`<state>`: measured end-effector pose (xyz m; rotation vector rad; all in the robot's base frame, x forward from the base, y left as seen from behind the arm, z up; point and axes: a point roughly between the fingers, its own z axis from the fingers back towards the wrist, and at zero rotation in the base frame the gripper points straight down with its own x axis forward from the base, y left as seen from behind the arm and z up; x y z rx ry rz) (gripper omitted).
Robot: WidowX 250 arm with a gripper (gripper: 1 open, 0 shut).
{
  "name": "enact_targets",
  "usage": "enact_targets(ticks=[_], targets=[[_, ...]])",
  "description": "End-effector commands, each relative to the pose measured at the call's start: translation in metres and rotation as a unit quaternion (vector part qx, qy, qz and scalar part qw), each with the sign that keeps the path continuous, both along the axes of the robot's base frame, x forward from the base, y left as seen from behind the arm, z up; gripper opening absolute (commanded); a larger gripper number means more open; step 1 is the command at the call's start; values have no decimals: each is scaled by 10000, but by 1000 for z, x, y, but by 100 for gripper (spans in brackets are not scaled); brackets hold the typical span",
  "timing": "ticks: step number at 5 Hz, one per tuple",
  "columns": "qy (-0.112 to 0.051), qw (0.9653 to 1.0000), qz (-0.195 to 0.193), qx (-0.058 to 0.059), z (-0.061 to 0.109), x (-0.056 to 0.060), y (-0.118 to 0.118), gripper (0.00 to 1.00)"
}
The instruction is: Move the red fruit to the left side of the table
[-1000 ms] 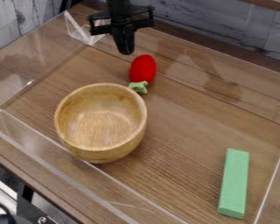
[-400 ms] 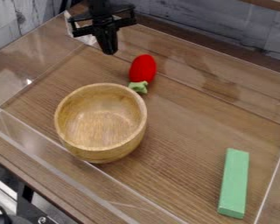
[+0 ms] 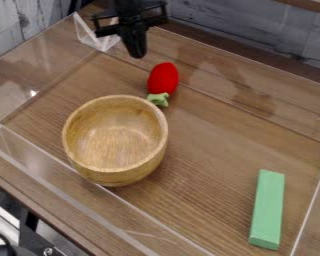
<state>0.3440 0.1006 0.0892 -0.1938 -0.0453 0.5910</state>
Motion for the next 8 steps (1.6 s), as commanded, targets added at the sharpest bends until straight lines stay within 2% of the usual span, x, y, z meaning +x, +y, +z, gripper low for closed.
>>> enact_targets(ticks=[1,3,5,7,8], targets=[[-272,9995,-130,77,13,11,-1,0],[-277,9995,-167,5,28,20,3,0],[-232,9973,-700,-23,17,25,-2,0],[-231,9997,39,-45,8,21,-1,0],[-295,9985,443,-110,13,18,6,0]])
